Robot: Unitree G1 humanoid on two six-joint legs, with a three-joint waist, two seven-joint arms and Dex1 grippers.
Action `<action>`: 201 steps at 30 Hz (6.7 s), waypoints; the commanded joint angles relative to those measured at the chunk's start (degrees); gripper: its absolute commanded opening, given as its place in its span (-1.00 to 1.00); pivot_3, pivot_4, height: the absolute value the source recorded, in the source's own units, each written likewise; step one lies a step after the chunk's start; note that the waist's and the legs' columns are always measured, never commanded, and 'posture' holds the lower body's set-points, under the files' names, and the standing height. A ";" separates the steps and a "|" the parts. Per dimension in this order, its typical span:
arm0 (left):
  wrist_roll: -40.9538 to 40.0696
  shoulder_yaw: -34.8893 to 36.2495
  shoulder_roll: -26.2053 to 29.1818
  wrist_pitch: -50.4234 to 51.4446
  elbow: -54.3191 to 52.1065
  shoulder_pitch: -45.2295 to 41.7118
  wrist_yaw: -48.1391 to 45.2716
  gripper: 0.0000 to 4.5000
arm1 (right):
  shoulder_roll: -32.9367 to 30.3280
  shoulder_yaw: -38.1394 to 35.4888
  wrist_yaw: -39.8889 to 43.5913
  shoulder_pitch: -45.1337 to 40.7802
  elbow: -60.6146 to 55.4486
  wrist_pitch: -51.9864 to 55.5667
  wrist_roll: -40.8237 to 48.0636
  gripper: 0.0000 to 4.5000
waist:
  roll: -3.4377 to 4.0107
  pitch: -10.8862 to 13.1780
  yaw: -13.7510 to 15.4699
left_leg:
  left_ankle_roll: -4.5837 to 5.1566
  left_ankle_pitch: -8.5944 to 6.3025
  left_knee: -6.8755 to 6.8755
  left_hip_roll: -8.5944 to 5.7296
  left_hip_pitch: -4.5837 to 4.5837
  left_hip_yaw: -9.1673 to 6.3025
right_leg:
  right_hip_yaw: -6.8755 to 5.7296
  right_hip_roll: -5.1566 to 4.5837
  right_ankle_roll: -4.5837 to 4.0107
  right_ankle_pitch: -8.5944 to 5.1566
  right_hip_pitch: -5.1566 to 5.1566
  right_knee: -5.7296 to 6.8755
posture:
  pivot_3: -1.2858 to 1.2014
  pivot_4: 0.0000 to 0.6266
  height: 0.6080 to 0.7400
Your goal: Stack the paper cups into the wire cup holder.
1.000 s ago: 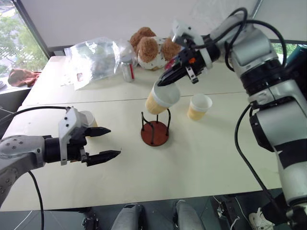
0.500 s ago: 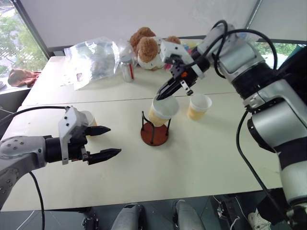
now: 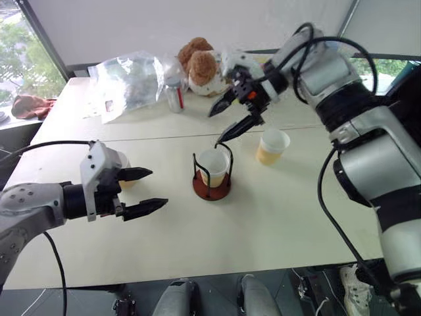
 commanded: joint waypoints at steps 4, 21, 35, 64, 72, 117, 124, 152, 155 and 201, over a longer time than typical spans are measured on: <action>-2.95 3.06 1.31 0.78 -1.06 -1.14 -0.09 1.00 | -8.81 -6.56 -1.33 4.18 1.49 -4.92 -9.34 0.77 | -0.04 -0.03 -0.15 | 0.01 0.00 0.00 -0.03 0.00 0.02 | 0.00 -0.03 0.00 0.00 0.04 -0.03 | 0.03 -0.52 1.00; 0.48 -1.54 3.21 -0.01 3.83 -5.37 -4.57 1.00 | -13.02 -13.55 -4.31 21.19 -10.87 -2.80 -18.87 0.67 | 0.04 0.03 -0.14 | -0.09 0.07 0.04 0.08 0.01 0.24 | 0.03 0.06 -0.02 -0.01 -0.02 0.01 | 0.03 -0.52 1.00; 0.87 0.25 3.33 0.56 3.19 -4.00 -4.53 1.00 | -10.56 -14.01 -6.82 19.87 -6.31 -8.52 -24.59 -0.96 | 0.03 0.02 -0.24 | -0.09 0.07 0.07 0.08 0.01 0.22 | 0.02 0.06 -0.02 -0.01 0.02 -0.01 | 0.03 -0.52 1.00; 3.36 -0.10 3.38 -1.06 3.95 -3.12 -6.23 1.00 | -17.41 1.15 0.09 6.22 -37.49 0.37 14.91 -0.96 | -0.02 0.08 -0.16 | 0.16 -0.08 0.05 0.12 0.01 0.11 | -0.02 -0.06 -0.03 -0.02 -0.06 0.06 | 0.03 -0.52 1.00; 3.12 -0.27 2.80 -0.90 3.50 -2.98 -5.58 1.00 | -13.03 0.17 0.09 7.64 -34.26 -2.14 8.85 -0.96 | -0.03 0.08 -0.03 | -0.04 0.04 0.09 0.09 0.01 0.13 | -0.03 -0.06 -0.03 -0.02 -0.03 0.06 | 0.03 -0.52 1.00; 17.90 7.89 11.17 -14.27 22.72 -5.25 -15.70 1.00 | -9.30 -42.38 -25.86 49.46 -64.90 39.36 28.67 0.36 | -0.18 0.02 0.18 | 0.25 -0.13 0.06 -0.02 -0.15 0.09 | -0.03 -0.24 -0.04 -0.02 0.01 -0.01 | 0.03 -0.52 1.00; 27.20 3.64 11.54 -22.39 24.11 1.08 -17.71 1.00 | -14.22 -40.65 -30.05 58.27 -74.48 40.13 26.73 0.36 | -0.23 -0.01 0.03 | 0.37 -0.20 0.07 0.11 0.02 0.11 | -0.07 -0.15 -0.04 -0.02 0.07 -0.02 | 0.03 -0.52 1.00; 48.87 -25.99 5.55 -52.21 56.32 -28.41 -33.71 -0.98 | -20.73 -38.97 -31.82 65.64 -76.78 37.62 21.98 0.38 | -0.32 -0.04 0.30 | 0.50 -0.22 0.20 0.08 0.07 0.15 | -0.23 -0.01 -0.02 -0.02 0.26 0.00 | 0.03 -0.52 1.00; 48.20 -26.45 4.71 -50.94 56.81 -34.50 -36.57 -0.98 | -21.67 -40.00 -31.81 66.24 -76.46 37.46 21.82 0.38 | -0.41 0.01 0.47 | 0.53 -0.23 0.32 0.08 0.06 0.13 | -0.25 0.00 -0.01 -0.03 0.33 0.02 | 0.03 -0.52 1.00; 16.88 -83.36 -16.80 -58.85 77.09 -88.94 -47.08 -0.60 | -22.99 -57.62 -48.50 78.02 -88.10 41.52 31.29 0.38 | -0.50 0.06 1.52 | 1.13 -0.58 1.19 0.03 -0.11 0.06 | -0.22 -0.01 0.34 -0.24 0.63 0.04 | 0.03 -0.52 1.00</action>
